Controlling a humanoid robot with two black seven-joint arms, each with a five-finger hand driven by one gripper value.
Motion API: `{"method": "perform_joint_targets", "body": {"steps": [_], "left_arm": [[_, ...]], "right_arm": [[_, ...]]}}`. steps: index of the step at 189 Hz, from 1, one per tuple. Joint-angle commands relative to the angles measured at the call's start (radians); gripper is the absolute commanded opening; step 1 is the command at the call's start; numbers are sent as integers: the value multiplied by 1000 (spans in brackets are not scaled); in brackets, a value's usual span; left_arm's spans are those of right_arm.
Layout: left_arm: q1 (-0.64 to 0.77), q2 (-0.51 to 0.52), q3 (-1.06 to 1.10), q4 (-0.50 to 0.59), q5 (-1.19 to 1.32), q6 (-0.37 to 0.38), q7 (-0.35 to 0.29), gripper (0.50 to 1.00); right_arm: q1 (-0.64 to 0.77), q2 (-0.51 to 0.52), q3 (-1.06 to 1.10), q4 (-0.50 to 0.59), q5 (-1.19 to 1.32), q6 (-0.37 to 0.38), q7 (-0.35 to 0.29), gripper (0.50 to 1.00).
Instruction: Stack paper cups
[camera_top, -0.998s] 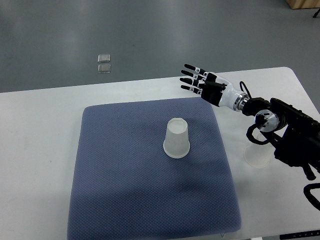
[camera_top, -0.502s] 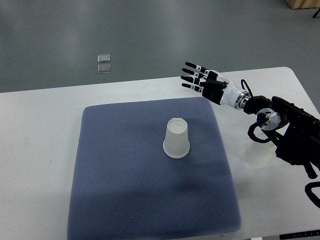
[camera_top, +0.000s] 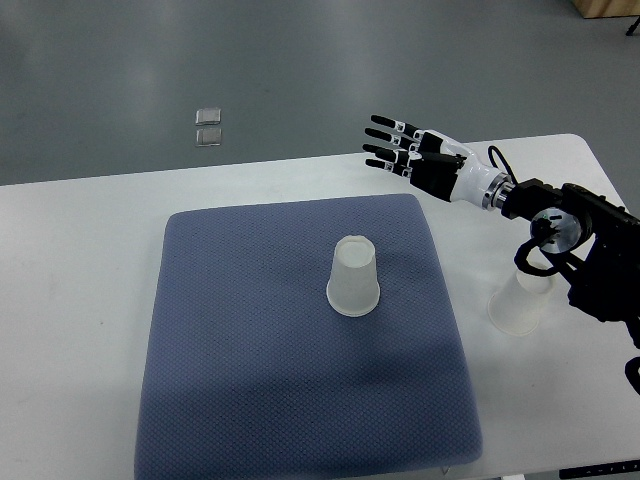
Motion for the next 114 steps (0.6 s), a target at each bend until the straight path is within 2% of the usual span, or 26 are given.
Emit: {"method": "perform_joint_targets", "body": {"steps": [1,49,76,114], "left_arm": [[0,0,0,-1,0,0,0,1000],[0,0,0,0,0,0,0,1000],[0,0,0,-1,0,0,0,1000],[0,0,-1,0,0,1,0,1000]], "right_arm": [[11,-25,-2,0,0,1,0,926],[27,-48,-5,2,-55,1,0,926],[55,-152,-2,5,-164,1,0,926],[103,-172,-4,22,-299,1,0,926]]}}
